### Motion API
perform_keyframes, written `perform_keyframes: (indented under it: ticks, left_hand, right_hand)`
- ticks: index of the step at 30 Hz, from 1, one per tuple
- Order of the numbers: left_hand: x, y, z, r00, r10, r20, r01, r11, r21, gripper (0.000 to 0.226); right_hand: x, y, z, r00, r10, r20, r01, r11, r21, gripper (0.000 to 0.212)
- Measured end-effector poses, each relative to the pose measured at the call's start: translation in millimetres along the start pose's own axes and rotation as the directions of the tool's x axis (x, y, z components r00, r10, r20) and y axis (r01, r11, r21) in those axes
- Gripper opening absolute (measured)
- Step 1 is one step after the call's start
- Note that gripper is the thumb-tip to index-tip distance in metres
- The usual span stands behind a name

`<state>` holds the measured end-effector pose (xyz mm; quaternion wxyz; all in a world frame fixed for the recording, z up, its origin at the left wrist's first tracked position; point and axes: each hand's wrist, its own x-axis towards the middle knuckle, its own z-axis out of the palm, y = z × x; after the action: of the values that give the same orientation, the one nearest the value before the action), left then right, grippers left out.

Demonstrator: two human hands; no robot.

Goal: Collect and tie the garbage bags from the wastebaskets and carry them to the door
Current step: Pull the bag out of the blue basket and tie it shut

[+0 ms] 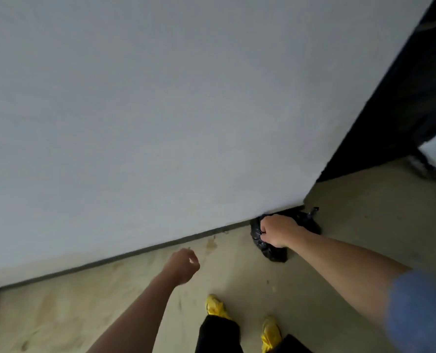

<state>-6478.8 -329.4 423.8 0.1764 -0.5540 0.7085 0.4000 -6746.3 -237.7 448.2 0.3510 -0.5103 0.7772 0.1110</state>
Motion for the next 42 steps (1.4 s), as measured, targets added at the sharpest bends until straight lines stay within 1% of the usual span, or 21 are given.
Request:
perform_keyframes:
  ticks: [2, 4, 7, 10, 13, 15, 18, 22, 25, 29, 33, 36, 40, 42]
  left_hand:
    - [-35.9, -35.6, -28.0, 0.993, -0.051, -0.107, 0.042, 0.996, -0.083, 0.012]
    - [-70.1, -75.2, -54.3, 0.973, -0.105, -0.205, 0.069, 0.982, -0.177, 0.011]
    - [-124.7, -148.6, -84.5, 0.921, -0.204, -0.332, 0.112, 0.955, -0.275, 0.01]
    - [-183.8, -235.2, -102.1, 0.867, -0.311, -0.389, 0.189, 0.928, -0.32, 0.021]
    - [-245.6, -332.6, -114.2, 0.805, -0.429, -0.41, 0.282, 0.884, -0.371, 0.024]
    - [-289.1, -398.1, -121.4, 0.757, -0.518, -0.397, 0.353, 0.837, -0.419, 0.025]
    - [-354.8, -489.0, -129.3, 0.664, -0.649, -0.371, 0.438, 0.74, -0.511, 0.024]
    - [-426.9, -585.4, -130.1, 0.55, -0.764, -0.339, 0.485, 0.622, -0.615, 0.023]
    - [-461.5, -649.9, -128.7, 0.492, -0.819, -0.295, 0.463, 0.533, -0.708, 0.023]
    - [-494.2, -738.5, -134.9, 0.428, -0.876, -0.224, 0.428, 0.414, -0.803, 0.022]
    - [-523.4, -836.5, -168.7, 0.318, -0.929, -0.189, 0.369, 0.304, -0.878, 0.024]
    - [-549.7, -901.4, -200.4, 0.229, -0.961, -0.155, 0.353, 0.23, -0.907, 0.022]
    - [-591.9, -977.5, -231.4, 0.161, -0.98, -0.117, 0.339, 0.166, -0.926, 0.02]
    - [-613.8, -1010.3, -238.3, 0.139, -0.986, -0.087, 0.333, 0.13, -0.934, 0.022]
  right_hand:
    - [-1.0, -50.9, -14.0, 0.995, -0.095, -0.016, 0.092, 0.989, -0.12, 0.013]
    - [-0.6, -109.3, -23.2, 0.978, -0.205, -0.034, 0.195, 0.962, -0.192, 0.026]
    - [-13.5, -216.0, -29.4, 0.931, -0.363, -0.021, 0.339, 0.888, -0.31, 0.031]
    - [-29.3, -331.5, -15.7, 0.867, -0.499, 0.004, 0.46, 0.797, -0.391, 0.03]
    - [-52.6, -450.5, 17.1, 0.797, -0.602, 0.055, 0.562, 0.704, -0.434, 0.03]
    - [-72.4, -528.9, 44.7, 0.753, -0.651, 0.097, 0.617, 0.647, -0.447, 0.03]
    - [-110.3, -639.2, 86.1, 0.669, -0.721, 0.177, 0.708, 0.548, -0.445, 0.03]
    - [-156.2, -764.7, 140.1, 0.547, -0.783, 0.297, 0.8, 0.384, -0.46, 0.032]
    - [-180.1, -852.3, 178.8, 0.472, -0.797, 0.377, 0.835, 0.267, -0.48, 0.035]
    - [-194.7, -966.0, 235.5, 0.416, -0.773, 0.479, 0.851, 0.145, -0.505, 0.032]
    - [-200.0, -1093.8, 291.5, 0.352, -0.758, 0.549, 0.87, 0.049, -0.49, 0.029]
    - [-216.0, -1190.7, 320.3, 0.299, -0.758, 0.58, 0.872, -0.03, -0.489, 0.029]
    - [-249.4, -1313.9, 347.7, 0.218, -0.768, 0.603, 0.866, -0.132, -0.482, 0.029]
    - [-272.3, -1366.5, 365.7, 0.182, -0.758, 0.626, 0.863, -0.182, -0.471, 0.032]
